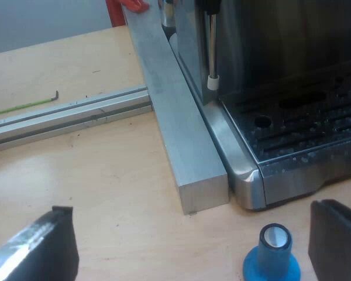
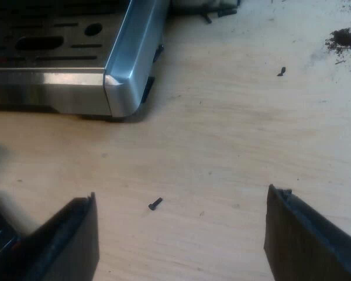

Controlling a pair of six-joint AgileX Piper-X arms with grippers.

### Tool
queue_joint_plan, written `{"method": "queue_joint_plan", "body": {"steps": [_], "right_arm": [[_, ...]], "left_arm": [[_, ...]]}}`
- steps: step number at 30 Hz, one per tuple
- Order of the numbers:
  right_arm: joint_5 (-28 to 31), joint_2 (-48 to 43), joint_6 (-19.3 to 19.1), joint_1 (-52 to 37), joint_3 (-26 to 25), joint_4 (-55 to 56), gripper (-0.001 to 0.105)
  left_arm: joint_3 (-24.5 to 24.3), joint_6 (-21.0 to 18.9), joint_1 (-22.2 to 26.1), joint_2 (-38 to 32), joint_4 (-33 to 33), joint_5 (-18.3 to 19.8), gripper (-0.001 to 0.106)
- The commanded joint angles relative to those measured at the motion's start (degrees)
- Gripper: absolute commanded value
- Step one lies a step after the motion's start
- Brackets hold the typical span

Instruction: Grind coffee beans and then tamp

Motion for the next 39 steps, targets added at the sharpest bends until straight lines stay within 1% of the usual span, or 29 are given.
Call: {"method": "queue_joint_plan", "body": {"steps": [1,8,9,11,13,17,20,21,23,26,29,31,37,39], "right_arm": [[-0.3,-2.7,0.1,-0.1,-0.2,-0.5,0.062],[0.1,-2.7,0.5,-0.1,-0.2,-0.7,0.062],[-0.7,-2.7,1.0,-0.1,-0.4,-0.9,0.062],[-1.5,-2.2,0.5,0.6,-0.4,-2.0,0.062],[-3.0,-0.9,-1.4,1.9,-0.5,-2.2,0.062],[-3.3,2.1,-1.8,5.2,-0.5,-2.1,0.062],[-4.3,5.4,-4.5,8.8,-0.9,-2.1,0.062],[-4.6,6.6,-5.6,10.1,-1.3,-2.1,0.062],[-4.6,8.8,-6.5,12.2,-2.0,-2.2,0.062],[-5.9,12.2,-9.1,16.5,-3.6,-2.4,0.062],[-7.0,15.3,-9.7,20.6,-4.4,-5.0,0.062],[-7.3,17.6,-9.8,24.0,-4.4,-8.9,0.062],[-7.3,23.7,-12.8,32.1,-4.4,-18.9,0.062],[-7.1,25.8,-13.2,34.7,-4.4,-22.0,0.062]], "left_arm": [[0.1,-0.5,-0.3,-7.9,-0.9,-0.1,0.081],[0.1,-0.5,-0.3,-7.9,-0.9,-0.1,0.081],[0.1,-0.5,-0.3,-7.9,-0.9,0.0,0.081],[0.1,-0.5,-0.3,-7.7,-0.7,0.3,0.081],[-0.3,-0.5,-0.3,-6.7,-0.2,1.8,0.081],[-1.4,-0.5,-0.3,-4.2,0.7,2.1,0.081],[-2.6,-0.5,-0.3,-1.7,0.9,2.7,0.081],[-3.2,-0.5,-0.3,-0.5,1.0,3.6,0.081],[-4.0,-1.0,-0.3,1.1,1.0,4.8,0.081],[-4.9,-2.0,-0.3,3.6,1.0,5.5,0.081],[-5.1,-2.2,-0.3,5.8,0.3,7.9,0.081],[-5.1,-2.3,-1.2,7.3,0.1,9.2,0.081],[-5.1,-2.3,-5.3,11.2,0.1,9.2,0.081],[-5.1,-2.3,-6.3,12.9,0.1,9.2,0.081]]}}
